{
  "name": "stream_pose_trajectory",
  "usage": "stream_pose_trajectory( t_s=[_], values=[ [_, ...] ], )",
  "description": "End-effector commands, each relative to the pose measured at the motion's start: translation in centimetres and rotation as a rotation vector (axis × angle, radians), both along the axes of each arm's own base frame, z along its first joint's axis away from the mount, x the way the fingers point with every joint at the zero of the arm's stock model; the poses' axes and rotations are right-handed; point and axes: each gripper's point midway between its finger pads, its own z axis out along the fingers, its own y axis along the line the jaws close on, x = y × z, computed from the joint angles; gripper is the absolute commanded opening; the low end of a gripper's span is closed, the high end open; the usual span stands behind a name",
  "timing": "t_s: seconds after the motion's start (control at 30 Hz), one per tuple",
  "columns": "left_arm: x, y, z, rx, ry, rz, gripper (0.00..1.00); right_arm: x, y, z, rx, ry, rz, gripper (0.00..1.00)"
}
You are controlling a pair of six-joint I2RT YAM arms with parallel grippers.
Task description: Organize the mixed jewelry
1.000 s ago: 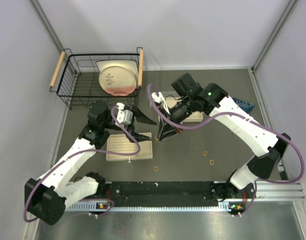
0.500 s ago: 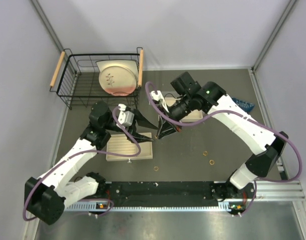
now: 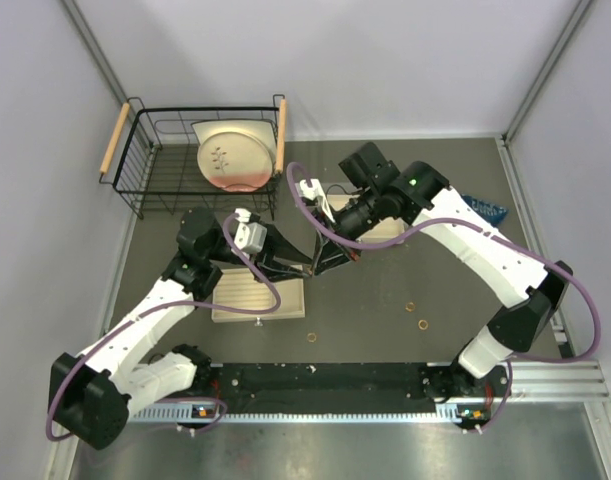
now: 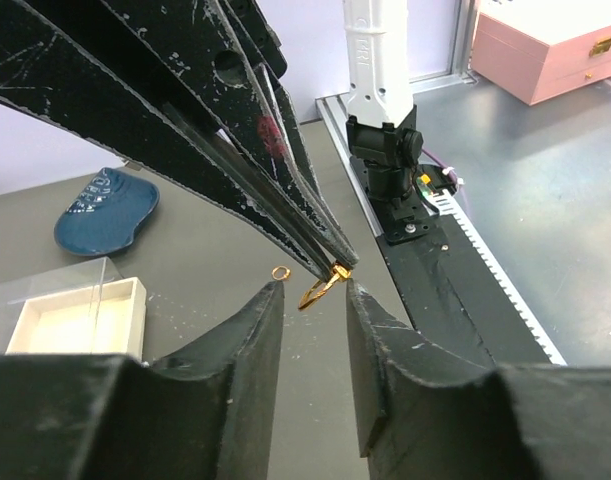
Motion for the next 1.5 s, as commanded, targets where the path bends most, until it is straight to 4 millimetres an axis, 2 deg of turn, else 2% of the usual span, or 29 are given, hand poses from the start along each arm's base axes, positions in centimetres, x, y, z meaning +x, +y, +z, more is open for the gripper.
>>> stream_pose_trajectory(
  t_s=[0.0, 0.2, 0.4, 0.5, 0.53, 0.6, 0.7, 0.73, 0.77, 0.83, 0.93, 1.07, 1.27, 1.47],
  values=[
    [-0.5, 0.1, 0.6, -0.022, -0.042, -0.016, 0.34, 0.6, 0.3, 1.7, 0.05, -0.039, -0.003, 0.0],
    [-0.6, 0.0, 0.4, -0.017, -0.033, -0.017, 0.22, 0.7, 0.3, 1.7, 0.048, -0.04, -0.007, 0.0],
    [-0.5, 0.0, 0.4, -0.016, -0.03, -0.014, 0.16, 0.8, 0.4, 1.6, 0.042, -0.044, -0.012, 0.0],
    [-0.4, 0.0, 0.4, -0.014, -0.024, -0.008, 0.07, 1.0, 0.4, 1.6, 0.039, -0.051, -0.017, 0.0],
    [-0.3, 0.0, 0.4, -0.013, -0.019, -0.002, 0.0, 1.0, 0.4, 1.6, 0.039, -0.052, -0.019, 0.0],
    [-0.1, 0.0, 0.3, -0.011, -0.016, 0.01, 0.0, 1.2, 0.3, 1.6, 0.033, -0.057, -0.028, 0.0],
    [0.4, 0.0, -0.3, 0.008, -0.001, 0.047, 0.0, 1.5, 0.1, 1.7, 0.022, -0.086, -0.052, 0.13],
    [0.7, -0.1, -0.4, 0.013, 0.003, 0.062, 0.0, 1.6, 0.0, 1.9, 0.023, -0.101, -0.061, 0.23],
    [1.0, 0.0, -0.7, 0.021, 0.017, 0.084, 0.0, 2.3, -0.2, 1.8, 0.007, -0.133, -0.094, 0.27],
    [1.7, 0.0, -0.9, 0.025, 0.029, 0.127, 0.0, 3.0, -0.3, 2.0, -0.001, -0.166, -0.141, 0.35],
    [2.4, -0.1, -0.9, 0.032, 0.064, 0.17, 0.0, 4.1, -0.9, 2.2, -0.021, -0.22, -0.213, 0.41],
    [2.9, -0.2, -0.9, 0.041, 0.102, 0.187, 0.0, 5.2, -1.0, 2.1, -0.028, -0.26, -0.277, 0.42],
    [3.4, -0.4, -0.6, 0.033, 0.134, 0.208, 0.0, 5.2, -0.7, 1.5, -0.037, -0.263, -0.295, 0.41],
    [3.5, -0.4, -0.3, 0.024, 0.144, 0.214, 0.0, 5.1, 0.0, 0.0, -0.086, -0.303, -0.294, 0.41]
  ],
)
